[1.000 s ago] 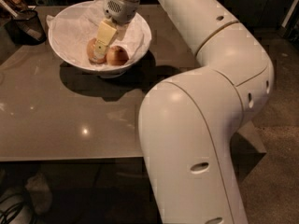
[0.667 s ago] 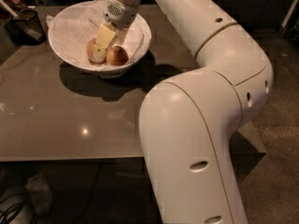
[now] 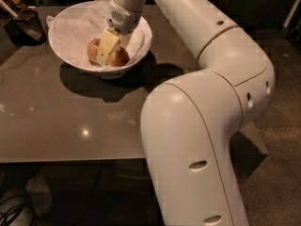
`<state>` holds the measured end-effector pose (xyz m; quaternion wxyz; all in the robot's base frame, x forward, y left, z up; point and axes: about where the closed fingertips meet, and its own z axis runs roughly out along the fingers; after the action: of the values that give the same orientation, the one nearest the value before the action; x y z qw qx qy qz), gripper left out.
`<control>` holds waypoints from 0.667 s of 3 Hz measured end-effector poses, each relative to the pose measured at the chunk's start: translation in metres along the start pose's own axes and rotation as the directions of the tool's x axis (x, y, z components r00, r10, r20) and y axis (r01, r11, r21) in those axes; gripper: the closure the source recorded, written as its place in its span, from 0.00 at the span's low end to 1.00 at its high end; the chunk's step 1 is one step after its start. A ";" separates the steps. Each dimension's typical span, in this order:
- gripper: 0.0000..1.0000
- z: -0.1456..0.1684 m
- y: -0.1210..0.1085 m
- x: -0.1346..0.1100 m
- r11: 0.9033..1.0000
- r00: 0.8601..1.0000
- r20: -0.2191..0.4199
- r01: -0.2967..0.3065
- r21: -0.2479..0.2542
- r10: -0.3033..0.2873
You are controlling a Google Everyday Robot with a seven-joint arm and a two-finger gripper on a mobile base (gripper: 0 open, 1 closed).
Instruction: Pick apple from white bowl
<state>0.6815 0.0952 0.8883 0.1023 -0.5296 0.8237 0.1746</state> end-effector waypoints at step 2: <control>0.29 0.012 -0.010 0.010 1.000 1.000 -0.018 -0.019 -0.006 0.019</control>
Offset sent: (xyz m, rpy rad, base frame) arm -0.0074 -0.0257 -0.0218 -0.0618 0.0776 0.0034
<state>0.6862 0.0883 0.8719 0.0915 -0.5235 0.8292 0.1732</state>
